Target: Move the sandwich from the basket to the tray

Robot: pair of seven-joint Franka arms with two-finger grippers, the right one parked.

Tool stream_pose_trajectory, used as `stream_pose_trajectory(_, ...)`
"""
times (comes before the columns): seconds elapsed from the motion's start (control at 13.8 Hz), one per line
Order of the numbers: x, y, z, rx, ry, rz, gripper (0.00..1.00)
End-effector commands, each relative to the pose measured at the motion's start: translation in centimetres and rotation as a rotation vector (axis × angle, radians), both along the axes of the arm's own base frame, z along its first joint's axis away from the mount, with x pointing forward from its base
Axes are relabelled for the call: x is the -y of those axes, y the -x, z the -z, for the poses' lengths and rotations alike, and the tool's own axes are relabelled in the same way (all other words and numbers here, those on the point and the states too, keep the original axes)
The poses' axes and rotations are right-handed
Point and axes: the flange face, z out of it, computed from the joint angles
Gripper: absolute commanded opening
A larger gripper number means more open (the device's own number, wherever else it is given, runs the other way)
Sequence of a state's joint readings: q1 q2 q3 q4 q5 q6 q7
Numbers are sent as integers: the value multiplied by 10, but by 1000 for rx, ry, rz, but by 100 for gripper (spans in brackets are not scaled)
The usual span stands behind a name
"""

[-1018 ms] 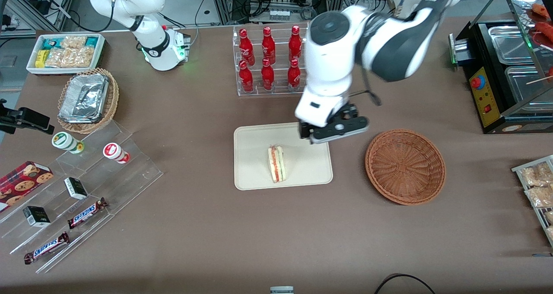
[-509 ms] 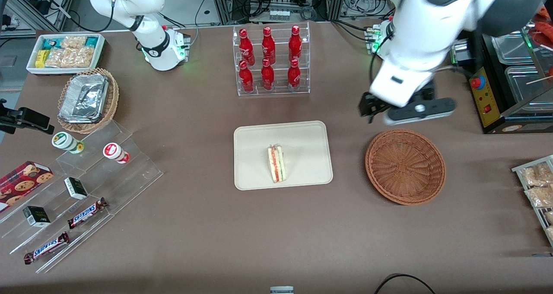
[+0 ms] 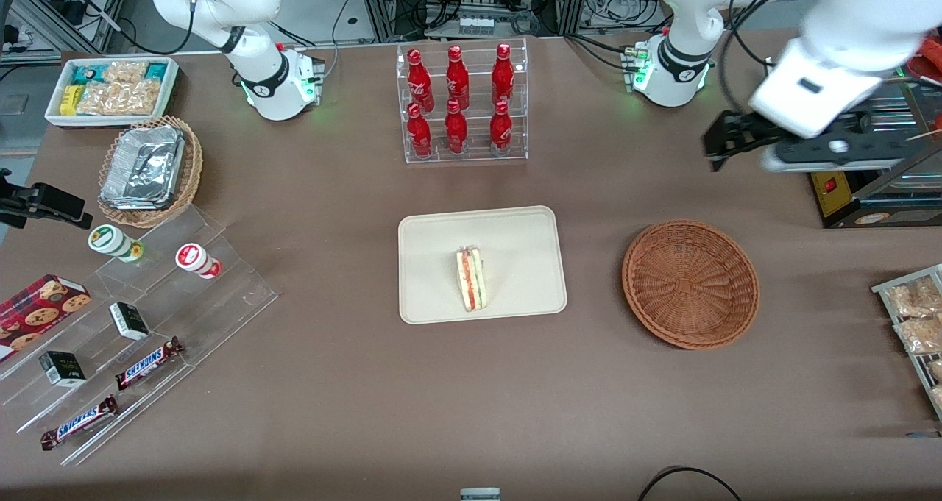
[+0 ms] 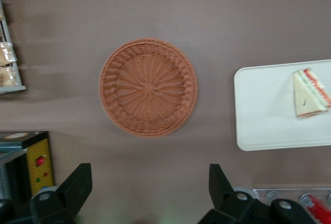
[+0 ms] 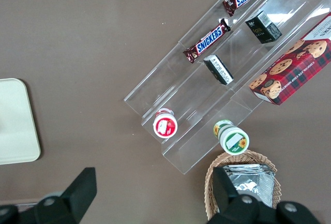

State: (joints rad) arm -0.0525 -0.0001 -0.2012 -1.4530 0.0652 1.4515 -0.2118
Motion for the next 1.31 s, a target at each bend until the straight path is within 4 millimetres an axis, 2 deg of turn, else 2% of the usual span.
stream_pose_trajectory(0.0, -32, 19, -4, -35, 47, 34, 100)
stream_pose_trajectory(0.07, -42, 29, -6, -52, 51, 41, 100)
stream_pose_trajectory(0.22, -47, 28, -5, -53, 53, 31, 100)
stream_pose_trajectory(0.44, -53, 4, 18, -69, 51, 14, 100)
stream_pose_trajectory(0.58, -54, -10, 19, -8, 44, 29, 100)
stream_pose_trajectory(0.65, -60, -18, 17, 42, 47, 19, 100)
stream_pose_trajectory(0.73, -76, -25, 21, 49, 48, -8, 100)
stream_pose_trajectory(0.95, -99, -33, 24, 75, 46, -50, 100)
stream_pose_trajectory(1.24, -120, -28, 26, 63, 40, -72, 100)
